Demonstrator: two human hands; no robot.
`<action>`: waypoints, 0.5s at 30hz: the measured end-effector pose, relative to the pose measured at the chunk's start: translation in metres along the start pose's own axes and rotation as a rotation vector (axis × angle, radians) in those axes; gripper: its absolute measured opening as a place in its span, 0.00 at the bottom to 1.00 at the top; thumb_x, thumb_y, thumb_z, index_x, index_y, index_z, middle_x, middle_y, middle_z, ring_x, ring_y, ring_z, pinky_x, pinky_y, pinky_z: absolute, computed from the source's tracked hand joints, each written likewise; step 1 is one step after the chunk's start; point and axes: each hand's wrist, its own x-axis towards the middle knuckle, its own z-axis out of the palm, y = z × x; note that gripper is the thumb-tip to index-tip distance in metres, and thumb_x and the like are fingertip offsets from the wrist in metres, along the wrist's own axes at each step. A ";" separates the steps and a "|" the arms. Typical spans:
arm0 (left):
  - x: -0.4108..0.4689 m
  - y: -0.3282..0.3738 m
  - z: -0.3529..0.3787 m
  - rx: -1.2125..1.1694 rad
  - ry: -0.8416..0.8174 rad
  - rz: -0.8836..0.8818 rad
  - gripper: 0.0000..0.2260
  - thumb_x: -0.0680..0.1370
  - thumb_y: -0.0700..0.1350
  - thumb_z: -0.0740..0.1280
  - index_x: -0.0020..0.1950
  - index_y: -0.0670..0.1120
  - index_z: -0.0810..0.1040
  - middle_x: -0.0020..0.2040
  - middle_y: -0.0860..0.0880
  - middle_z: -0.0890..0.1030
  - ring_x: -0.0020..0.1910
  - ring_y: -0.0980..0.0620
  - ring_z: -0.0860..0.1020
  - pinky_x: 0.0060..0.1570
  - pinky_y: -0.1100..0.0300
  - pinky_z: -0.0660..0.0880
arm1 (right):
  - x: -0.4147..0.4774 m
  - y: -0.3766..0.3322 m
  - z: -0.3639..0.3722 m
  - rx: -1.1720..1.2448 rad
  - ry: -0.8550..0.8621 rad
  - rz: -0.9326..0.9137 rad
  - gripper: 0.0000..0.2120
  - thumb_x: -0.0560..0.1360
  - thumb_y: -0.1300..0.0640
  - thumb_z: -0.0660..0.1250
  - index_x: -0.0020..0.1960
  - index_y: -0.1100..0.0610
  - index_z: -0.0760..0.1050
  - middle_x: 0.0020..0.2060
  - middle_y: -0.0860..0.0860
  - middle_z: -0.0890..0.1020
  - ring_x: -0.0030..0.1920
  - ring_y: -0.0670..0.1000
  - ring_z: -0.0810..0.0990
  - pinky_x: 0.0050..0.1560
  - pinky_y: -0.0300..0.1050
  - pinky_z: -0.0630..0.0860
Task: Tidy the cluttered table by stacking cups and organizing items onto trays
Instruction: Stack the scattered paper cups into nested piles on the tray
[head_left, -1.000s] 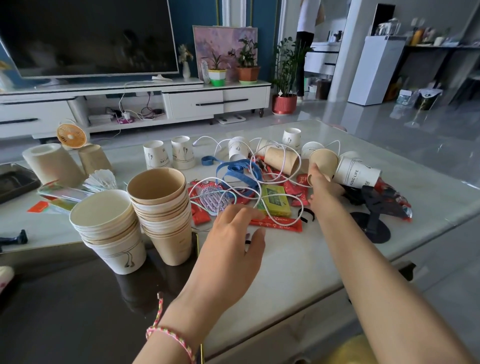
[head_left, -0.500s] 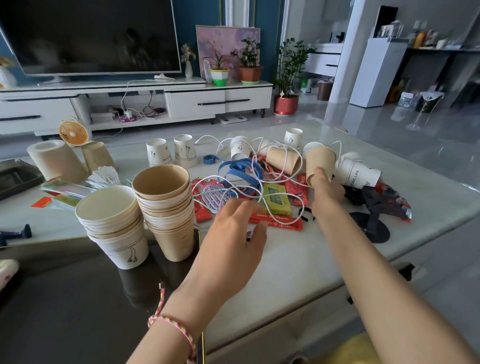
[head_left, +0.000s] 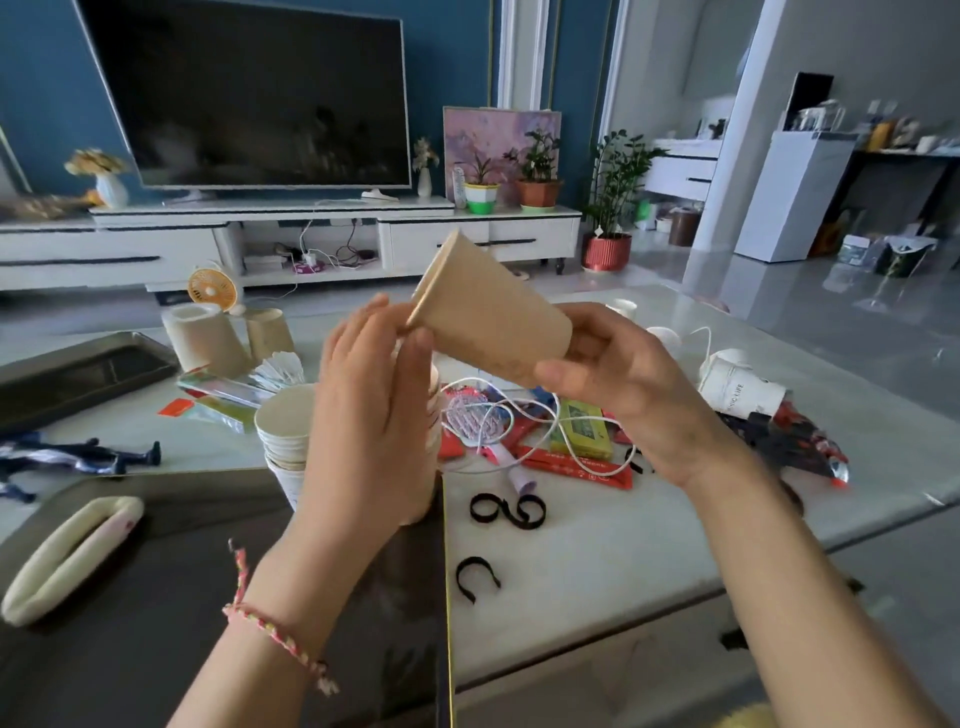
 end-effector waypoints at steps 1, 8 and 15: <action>0.002 -0.003 -0.006 -0.003 0.036 -0.003 0.09 0.79 0.45 0.56 0.53 0.47 0.74 0.48 0.59 0.74 0.54 0.52 0.71 0.51 0.72 0.64 | 0.003 -0.001 0.007 -0.002 -0.014 -0.015 0.20 0.65 0.57 0.72 0.56 0.53 0.74 0.51 0.49 0.83 0.51 0.50 0.81 0.49 0.38 0.76; 0.012 -0.040 -0.055 0.180 0.258 -0.053 0.05 0.79 0.39 0.58 0.46 0.44 0.72 0.39 0.51 0.72 0.41 0.48 0.69 0.40 0.59 0.63 | 0.026 0.004 0.043 -0.015 0.056 -0.032 0.20 0.64 0.42 0.69 0.54 0.47 0.76 0.50 0.46 0.83 0.52 0.46 0.81 0.51 0.40 0.77; 0.000 -0.082 -0.071 0.509 0.025 -0.119 0.06 0.76 0.32 0.63 0.50 0.36 0.78 0.45 0.38 0.80 0.47 0.39 0.72 0.45 0.54 0.64 | 0.038 0.022 0.040 0.048 0.229 0.129 0.06 0.77 0.62 0.63 0.47 0.55 0.77 0.39 0.51 0.83 0.37 0.46 0.80 0.40 0.37 0.77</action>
